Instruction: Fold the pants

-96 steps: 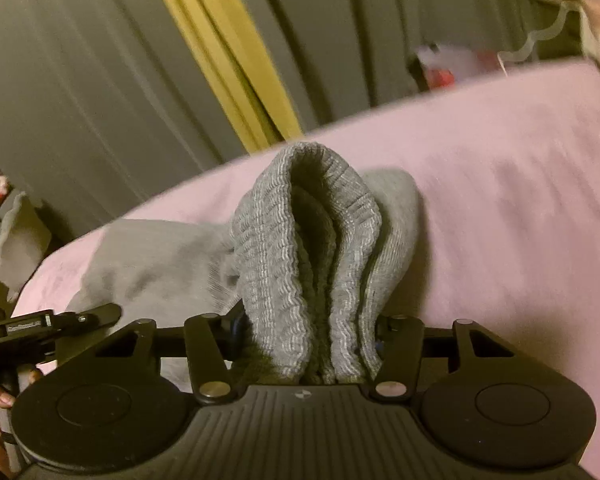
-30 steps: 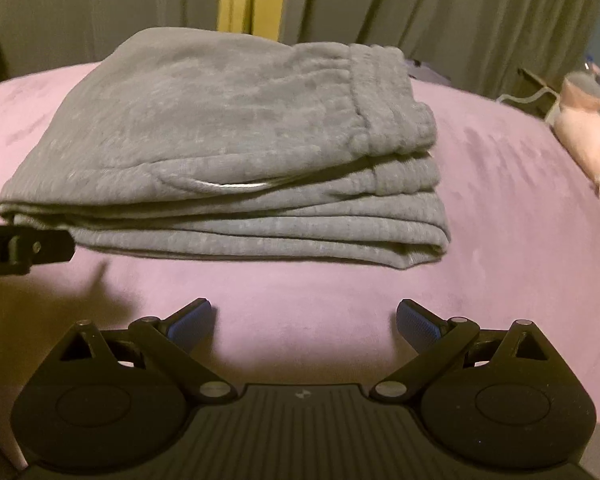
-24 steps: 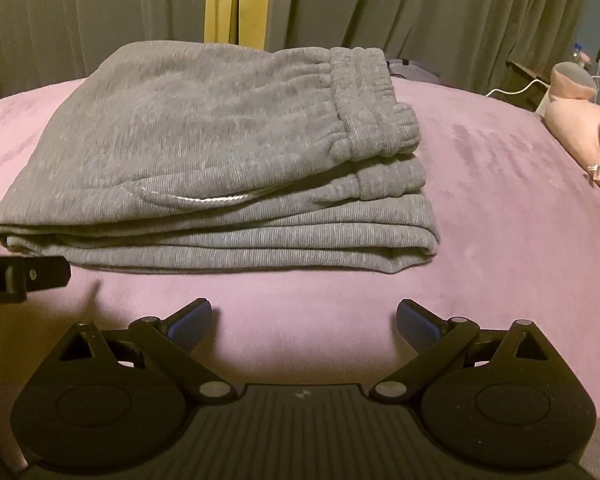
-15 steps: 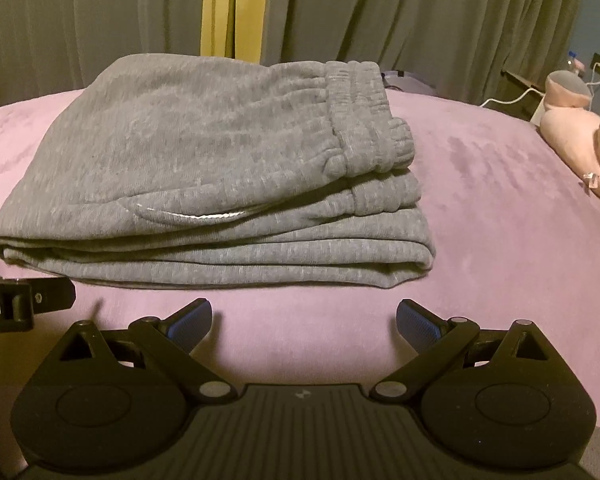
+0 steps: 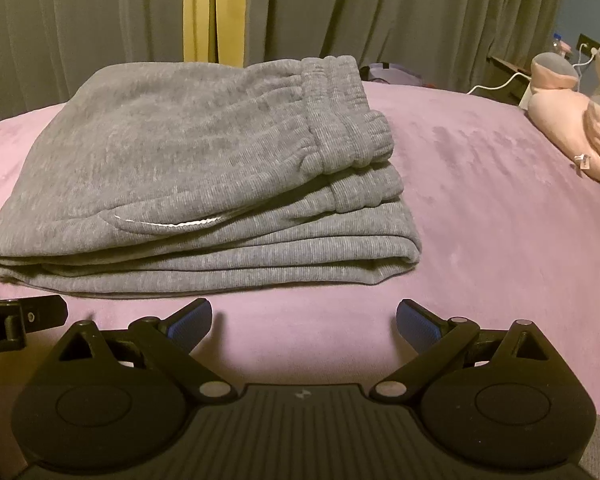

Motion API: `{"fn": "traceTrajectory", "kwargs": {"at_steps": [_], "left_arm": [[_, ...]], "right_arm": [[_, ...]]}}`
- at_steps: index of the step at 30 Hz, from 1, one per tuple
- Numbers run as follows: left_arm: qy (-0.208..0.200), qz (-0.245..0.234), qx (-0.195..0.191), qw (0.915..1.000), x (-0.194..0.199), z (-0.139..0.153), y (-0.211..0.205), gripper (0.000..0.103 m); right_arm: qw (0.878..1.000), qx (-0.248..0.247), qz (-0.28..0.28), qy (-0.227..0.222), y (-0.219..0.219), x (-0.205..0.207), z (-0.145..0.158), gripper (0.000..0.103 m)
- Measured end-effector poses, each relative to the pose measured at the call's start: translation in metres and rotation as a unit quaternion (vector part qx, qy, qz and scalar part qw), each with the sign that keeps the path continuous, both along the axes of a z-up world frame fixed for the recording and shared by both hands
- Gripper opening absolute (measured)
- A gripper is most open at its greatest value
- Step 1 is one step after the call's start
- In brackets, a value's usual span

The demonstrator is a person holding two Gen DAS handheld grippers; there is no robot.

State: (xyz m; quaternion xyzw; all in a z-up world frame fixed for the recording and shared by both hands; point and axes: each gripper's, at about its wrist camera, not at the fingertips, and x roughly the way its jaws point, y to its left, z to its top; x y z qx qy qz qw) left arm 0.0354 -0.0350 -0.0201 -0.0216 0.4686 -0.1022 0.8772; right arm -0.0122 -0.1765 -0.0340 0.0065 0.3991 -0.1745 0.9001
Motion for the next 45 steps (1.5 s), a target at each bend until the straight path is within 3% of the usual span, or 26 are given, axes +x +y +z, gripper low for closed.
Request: {"fn": "traceTrajectory", "kwargs": {"at_steps": [45], "left_arm": [[0.012,-0.009,0.022,0.9996,0.0019,-0.0035,-0.0042,0.103]], "right_arm": [[1.000,-0.007,-0.002,0.005,-0.0004,0.0009,-0.0014,0.099]]}}
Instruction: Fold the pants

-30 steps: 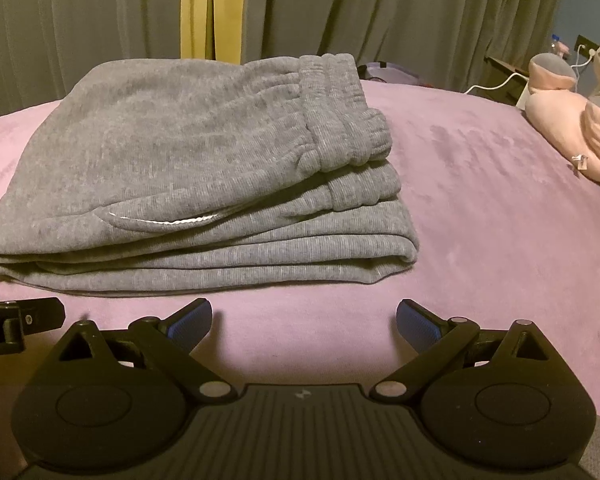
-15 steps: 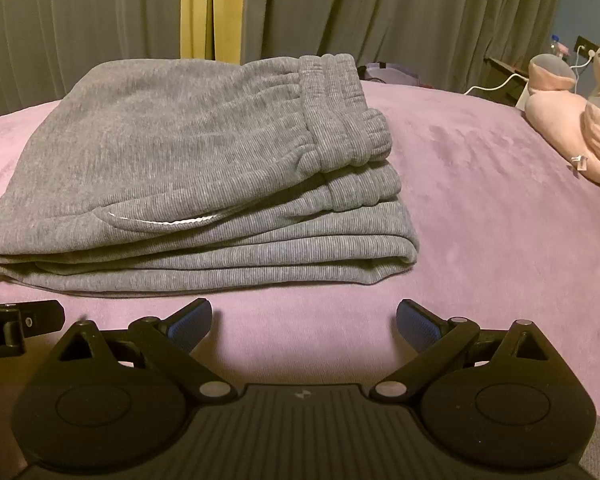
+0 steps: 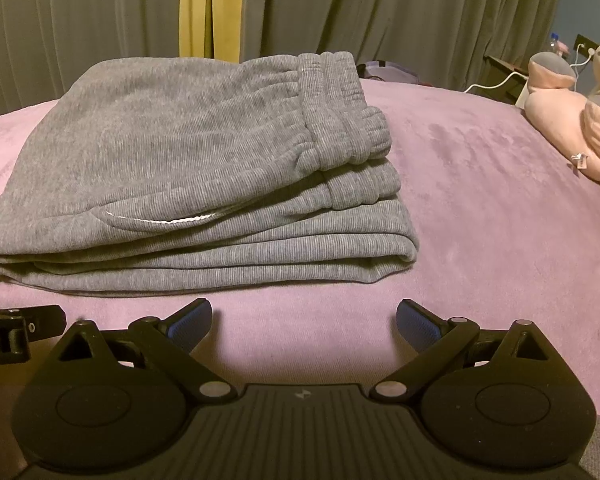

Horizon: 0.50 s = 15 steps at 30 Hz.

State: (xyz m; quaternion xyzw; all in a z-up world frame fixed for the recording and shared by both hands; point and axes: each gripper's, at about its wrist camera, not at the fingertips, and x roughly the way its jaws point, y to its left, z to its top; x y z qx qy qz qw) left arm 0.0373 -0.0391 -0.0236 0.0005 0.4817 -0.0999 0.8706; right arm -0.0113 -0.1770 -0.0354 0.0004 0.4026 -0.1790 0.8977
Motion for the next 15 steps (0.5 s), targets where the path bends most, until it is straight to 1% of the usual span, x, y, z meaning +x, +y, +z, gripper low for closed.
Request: {"fn": "traceTrajectory", "kwargs": {"at_steps": [9,15], "left_arm": [[0.002,0.006,-0.011,0.9999,0.0017,0.0004,0.0029,0.103],[0.002,0.002,-0.004,1.0000,0.0017,-0.0002,0.0016,0.103]], "right_arm": [[1.000,-0.003,0.001,0.003,0.0008,0.0001,-0.0010,0.099],[1.000,-0.006,0.004,0.004,0.0018,-0.0001,-0.0017,0.099]]}}
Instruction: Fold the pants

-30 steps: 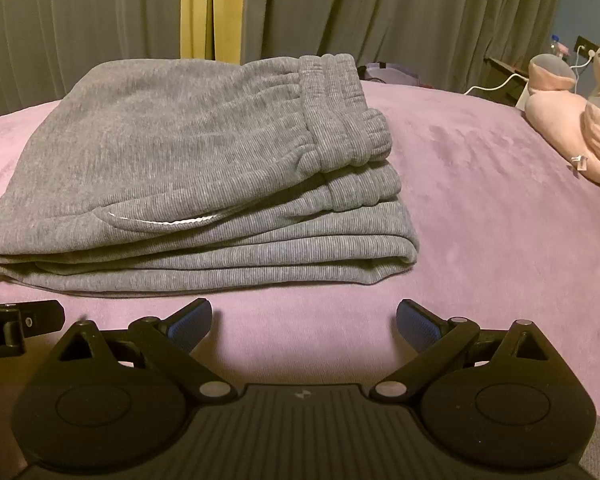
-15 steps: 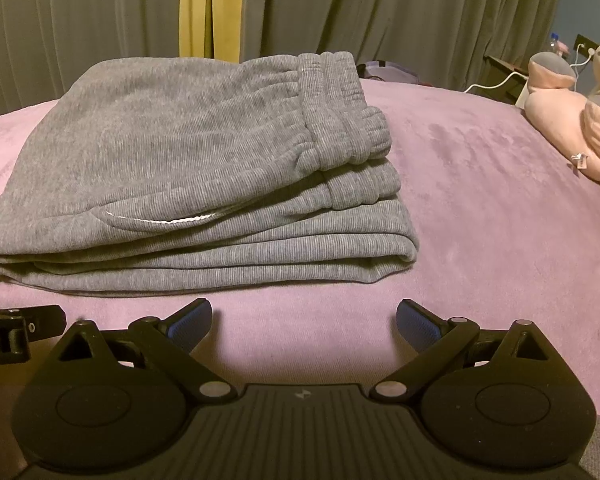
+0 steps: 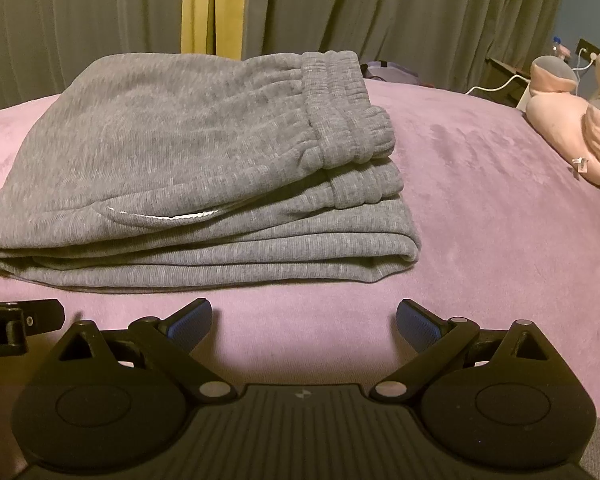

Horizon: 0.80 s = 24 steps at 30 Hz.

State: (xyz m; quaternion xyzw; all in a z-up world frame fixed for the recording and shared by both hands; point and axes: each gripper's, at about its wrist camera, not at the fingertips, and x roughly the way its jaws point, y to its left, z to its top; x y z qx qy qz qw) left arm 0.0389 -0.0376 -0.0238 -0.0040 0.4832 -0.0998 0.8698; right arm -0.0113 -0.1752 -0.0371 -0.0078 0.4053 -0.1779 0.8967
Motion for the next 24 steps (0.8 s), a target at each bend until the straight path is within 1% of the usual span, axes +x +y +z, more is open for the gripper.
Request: {"fn": "traceTrajectory", "kwargs": {"at_steps": [4,15,24], "left_arm": [[0.001,0.000,0.000,1.0000,-0.0001,0.0002,-0.0003,0.103],[0.005,0.015,-0.022,0.9996,0.0018,0.0001,0.0079,0.103],[0.005,0.015,-0.019,0.9997,0.0020,0.0002,0.0070,0.103]], "right_arm": [[1.000,-0.002,0.001,0.001,0.0004,-0.0001,-0.0006,0.099],[1.000,-0.007,0.003,0.005,0.0017,0.0002,-0.0024,0.099],[1.000,-0.008,0.003,0.006,0.0015,0.0001,-0.0035,0.099]]}}
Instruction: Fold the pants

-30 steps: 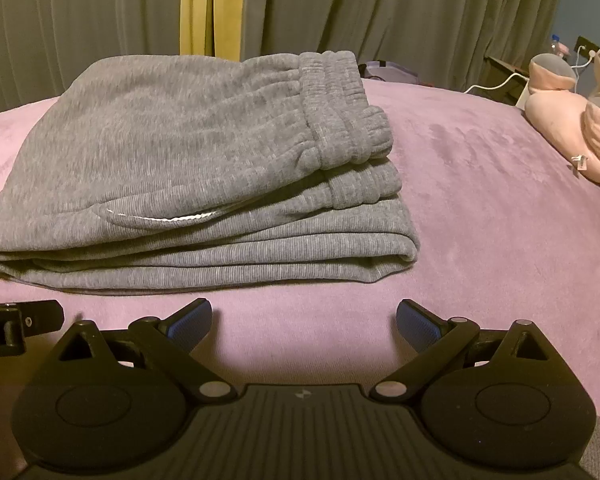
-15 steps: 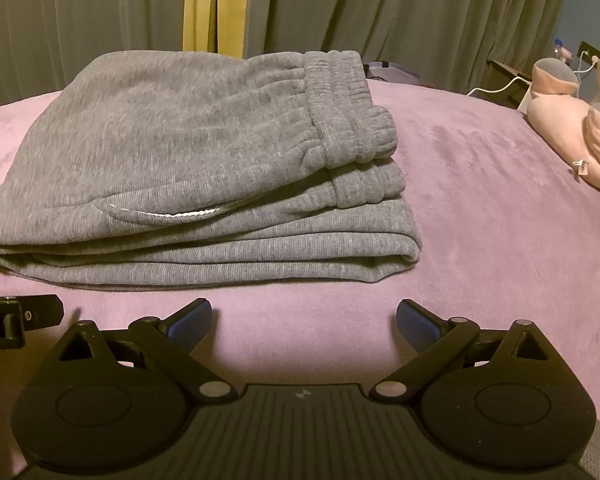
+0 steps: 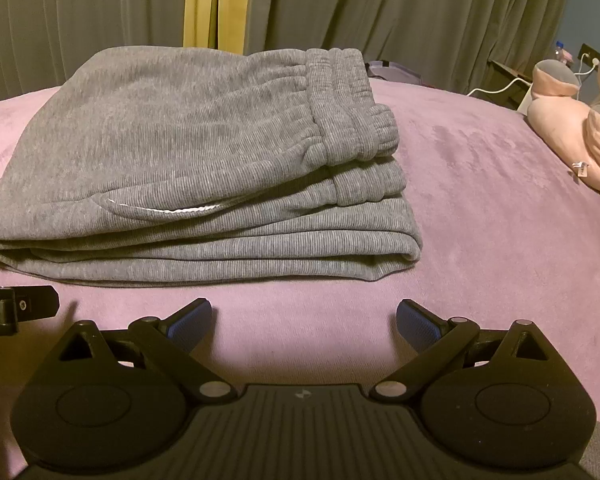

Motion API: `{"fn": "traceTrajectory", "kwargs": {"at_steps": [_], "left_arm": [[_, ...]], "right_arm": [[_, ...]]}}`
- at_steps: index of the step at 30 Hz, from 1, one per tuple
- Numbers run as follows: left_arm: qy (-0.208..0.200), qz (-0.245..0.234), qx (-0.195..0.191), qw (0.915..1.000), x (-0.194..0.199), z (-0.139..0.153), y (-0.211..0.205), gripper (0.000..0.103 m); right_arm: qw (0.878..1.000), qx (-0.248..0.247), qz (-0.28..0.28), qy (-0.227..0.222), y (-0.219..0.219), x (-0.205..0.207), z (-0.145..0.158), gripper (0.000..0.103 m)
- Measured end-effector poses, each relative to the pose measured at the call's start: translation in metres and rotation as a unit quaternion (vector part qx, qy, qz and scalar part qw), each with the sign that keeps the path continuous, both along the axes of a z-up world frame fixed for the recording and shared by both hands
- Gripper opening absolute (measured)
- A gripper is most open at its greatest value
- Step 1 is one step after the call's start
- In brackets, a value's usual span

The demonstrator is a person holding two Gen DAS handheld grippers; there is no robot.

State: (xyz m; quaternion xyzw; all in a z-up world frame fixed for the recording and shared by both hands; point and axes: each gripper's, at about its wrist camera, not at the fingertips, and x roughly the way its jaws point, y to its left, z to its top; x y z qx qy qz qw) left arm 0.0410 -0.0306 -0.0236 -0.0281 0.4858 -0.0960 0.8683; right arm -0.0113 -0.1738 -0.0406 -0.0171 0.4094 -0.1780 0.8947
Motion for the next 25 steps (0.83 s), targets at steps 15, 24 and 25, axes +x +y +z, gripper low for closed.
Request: {"fn": "traceTrajectory", "kwargs": {"at_steps": [15,24,25], "left_arm": [[0.000,0.010,-0.017,0.9998,0.0006,0.0004,0.0044,0.103],[-0.002,0.017,-0.025,0.9995,0.0003,0.0005,0.0056,0.103],[-0.002,0.016,-0.022,0.9996,0.0001,0.0003,0.0048,0.103]], "right_arm": [[1.000,-0.001,0.001,0.002,0.0005,-0.0001,-0.0005,0.099],[1.000,0.001,0.000,0.002,-0.0005,-0.0009,-0.0003,0.099],[1.000,0.001,0.000,0.001,-0.0003,-0.0007,-0.0002,0.099]]}}
